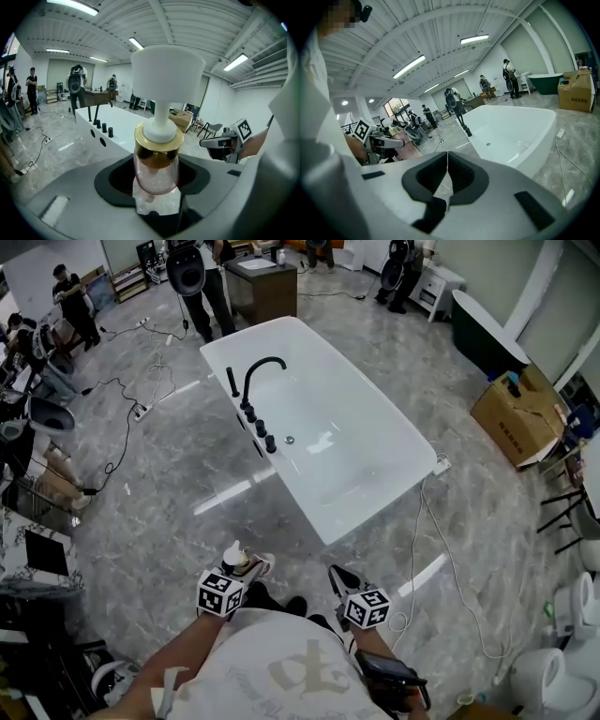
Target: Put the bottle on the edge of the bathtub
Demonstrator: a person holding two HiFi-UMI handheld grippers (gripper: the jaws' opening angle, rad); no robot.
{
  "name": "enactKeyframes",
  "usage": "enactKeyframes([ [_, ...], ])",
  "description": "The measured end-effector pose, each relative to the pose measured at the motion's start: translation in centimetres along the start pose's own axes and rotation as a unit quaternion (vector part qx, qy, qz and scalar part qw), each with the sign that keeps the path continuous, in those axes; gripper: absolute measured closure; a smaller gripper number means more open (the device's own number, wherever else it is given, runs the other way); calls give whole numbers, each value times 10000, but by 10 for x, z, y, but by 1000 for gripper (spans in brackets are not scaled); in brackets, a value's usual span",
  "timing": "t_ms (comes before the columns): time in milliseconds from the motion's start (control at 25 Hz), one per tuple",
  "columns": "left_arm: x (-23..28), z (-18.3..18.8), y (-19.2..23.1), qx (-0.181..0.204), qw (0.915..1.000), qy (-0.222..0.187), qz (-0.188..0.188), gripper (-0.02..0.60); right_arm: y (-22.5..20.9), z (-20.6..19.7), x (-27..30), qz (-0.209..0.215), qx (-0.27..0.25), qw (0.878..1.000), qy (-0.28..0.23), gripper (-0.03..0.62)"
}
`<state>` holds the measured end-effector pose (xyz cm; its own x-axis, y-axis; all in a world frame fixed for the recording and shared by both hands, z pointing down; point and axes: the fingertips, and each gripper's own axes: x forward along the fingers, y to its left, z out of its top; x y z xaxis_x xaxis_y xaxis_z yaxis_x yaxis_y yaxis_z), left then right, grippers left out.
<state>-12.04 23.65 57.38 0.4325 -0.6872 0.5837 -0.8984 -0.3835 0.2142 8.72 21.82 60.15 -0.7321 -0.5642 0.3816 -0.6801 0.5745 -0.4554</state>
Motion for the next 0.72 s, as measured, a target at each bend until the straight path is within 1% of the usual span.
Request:
enactKeyframes([
  [440,9,20,-7,61,10000,0,-13,360,-9,3,-4,2,50,10000,85,588],
  [720,19,23,-8,118,9998,70,-148,360,-13,0,7,-5,92,9997,231,588],
])
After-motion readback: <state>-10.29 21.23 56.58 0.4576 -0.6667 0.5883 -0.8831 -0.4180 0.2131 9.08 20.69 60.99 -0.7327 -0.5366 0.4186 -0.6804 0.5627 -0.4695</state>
